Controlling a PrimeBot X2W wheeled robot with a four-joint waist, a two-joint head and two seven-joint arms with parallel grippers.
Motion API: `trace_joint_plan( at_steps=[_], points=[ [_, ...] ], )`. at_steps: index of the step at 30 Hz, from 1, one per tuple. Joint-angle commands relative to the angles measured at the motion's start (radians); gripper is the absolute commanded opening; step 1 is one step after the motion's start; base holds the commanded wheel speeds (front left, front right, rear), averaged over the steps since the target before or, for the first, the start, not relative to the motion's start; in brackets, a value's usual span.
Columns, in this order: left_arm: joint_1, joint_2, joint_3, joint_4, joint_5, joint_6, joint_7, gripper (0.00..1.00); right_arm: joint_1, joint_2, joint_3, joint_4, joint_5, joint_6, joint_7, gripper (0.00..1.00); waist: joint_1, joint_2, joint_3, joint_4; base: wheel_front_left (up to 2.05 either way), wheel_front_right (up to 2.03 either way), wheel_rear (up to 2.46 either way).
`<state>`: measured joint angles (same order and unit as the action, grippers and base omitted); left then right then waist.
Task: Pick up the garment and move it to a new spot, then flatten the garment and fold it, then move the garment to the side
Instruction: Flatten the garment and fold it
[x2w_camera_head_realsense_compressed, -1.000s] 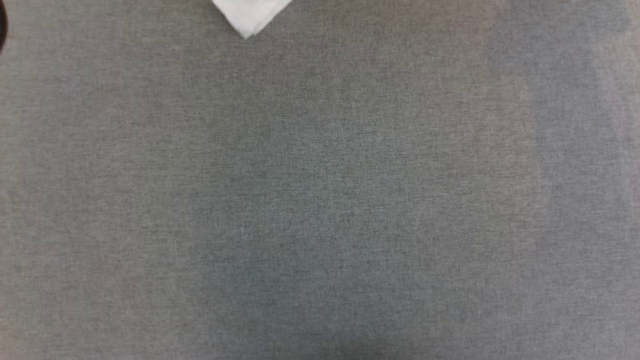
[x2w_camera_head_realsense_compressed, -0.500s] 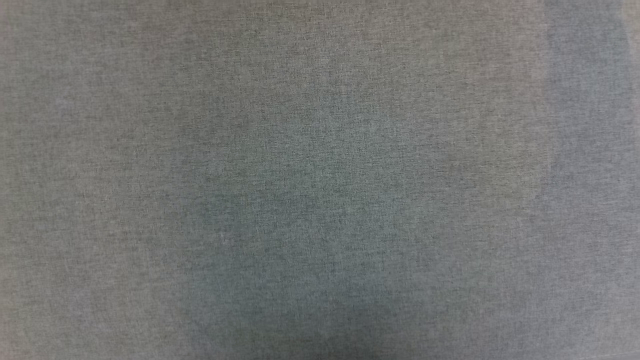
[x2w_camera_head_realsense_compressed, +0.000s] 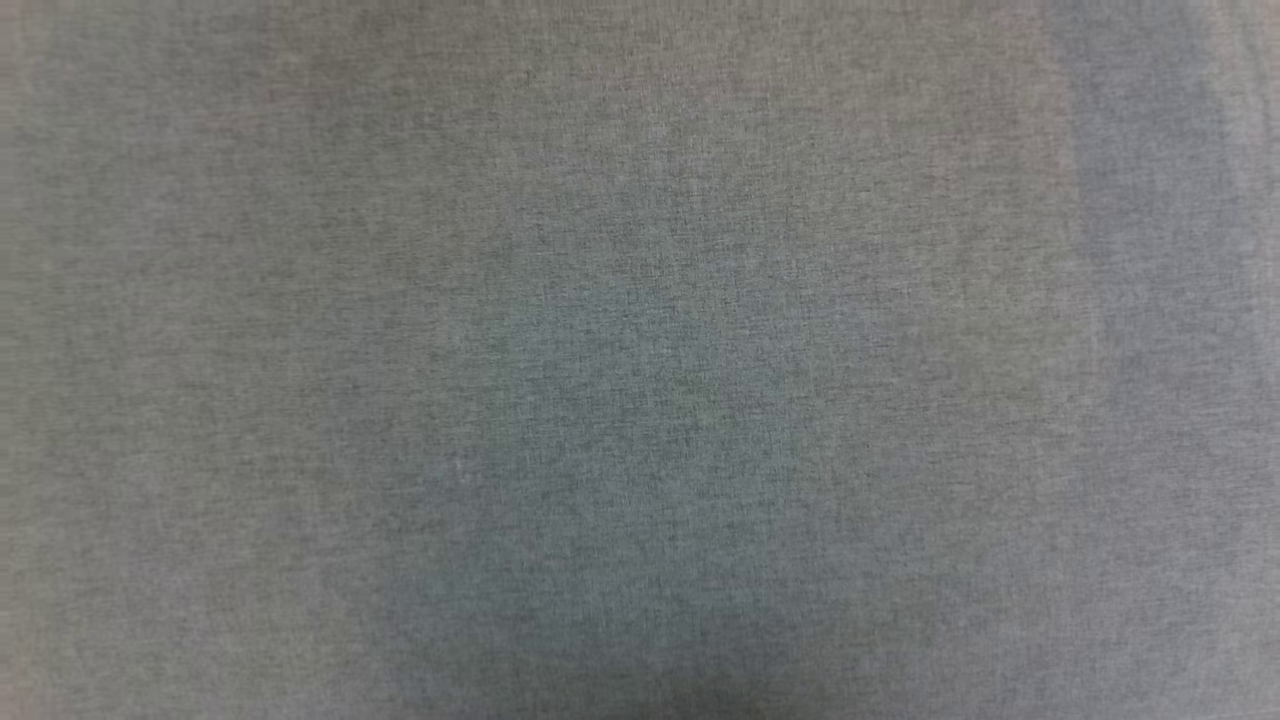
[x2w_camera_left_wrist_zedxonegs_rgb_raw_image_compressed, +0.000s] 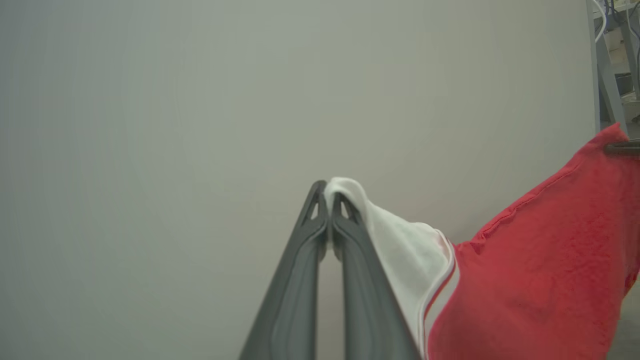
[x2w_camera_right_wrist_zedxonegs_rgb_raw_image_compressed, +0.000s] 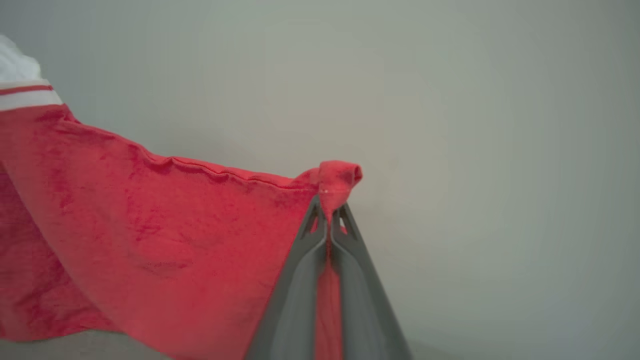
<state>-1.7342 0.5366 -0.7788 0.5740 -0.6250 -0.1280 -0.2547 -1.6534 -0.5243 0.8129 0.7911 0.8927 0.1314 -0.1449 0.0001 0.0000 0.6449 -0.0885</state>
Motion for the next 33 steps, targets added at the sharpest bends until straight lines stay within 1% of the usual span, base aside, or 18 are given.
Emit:
trace_joint_plan(
  at_steps=[1,4,7,11,14,17,21,25,29,33],
  points=[
    [0.046,0.016,-0.01,-0.015,-0.016,-0.003,-0.005,0.0,0.037,-0.012,0.014,-0.011,0.017,-0.001,-0.011,0.0,-0.0001,0.0,-0.036,0.013,0.0,0.0,0.0],
    [0.14,0.039,-0.008,-0.06,-0.043,-0.003,-0.006,0.0,0.106,-0.033,0.057,-0.037,0.051,-0.001,-0.018,0.0,-0.0001,0.0,-0.083,0.024,0.0,0.0,0.0],
    [0.242,0.038,0.003,-0.106,-0.038,0.005,-0.007,0.0,0.177,-0.055,0.096,-0.062,0.079,-0.001,-0.026,0.0,-0.0001,0.0,-0.135,0.037,0.0,0.0,0.0],
    [0.42,0.042,0.037,-0.178,-0.043,0.032,-0.007,0.0,0.297,-0.078,0.156,-0.11,0.123,-0.001,-0.033,0.0,-0.0001,0.0,-0.21,0.049,0.0,0.0,0.0],
    [0.571,0.065,0.06,-0.239,-0.042,0.058,-0.007,0.0,0.389,-0.097,0.189,-0.148,0.163,-0.001,-0.041,0.0,-0.0001,0.0,-0.258,0.053,0.0,0.0,0.0],
    [0.732,0.081,0.093,-0.305,-0.045,0.094,-0.007,0.0,0.49,-0.125,0.212,-0.185,0.206,-0.001,-0.057,0.0,-0.0001,0.0,-0.307,0.061,0.0,0.0,0.0],
    [0.926,0.095,0.103,-0.371,-0.039,0.116,-0.007,0.0,0.606,-0.163,0.253,-0.21,0.216,-0.001,-0.069,0.0,-0.0001,0.0,-0.357,0.069,0.0,0.0,0.0],
    [1.098,0.102,0.103,-0.408,-0.042,0.128,-0.007,0.0,0.704,-0.178,0.282,-0.23,0.228,-0.001,-0.075,0.0,-0.0001,0.0,-0.403,0.072,0.0,0.0,0.0],
    [1.259,0.098,0.115,-0.434,-0.064,0.136,-0.007,0.0,0.803,-0.194,0.3,-0.252,0.246,-0.001,-0.079,0.0,-0.0001,0.0,-0.446,0.079,0.0,0.0,0.0],
    [1.413,0.108,0.122,-0.445,-0.094,0.128,-0.007,0.0,0.9,-0.217,0.306,-0.269,0.261,-0.001,-0.084,0.0,-0.0001,0.0,-0.487,0.084,0.0,0.0,0.0]
  ],
)
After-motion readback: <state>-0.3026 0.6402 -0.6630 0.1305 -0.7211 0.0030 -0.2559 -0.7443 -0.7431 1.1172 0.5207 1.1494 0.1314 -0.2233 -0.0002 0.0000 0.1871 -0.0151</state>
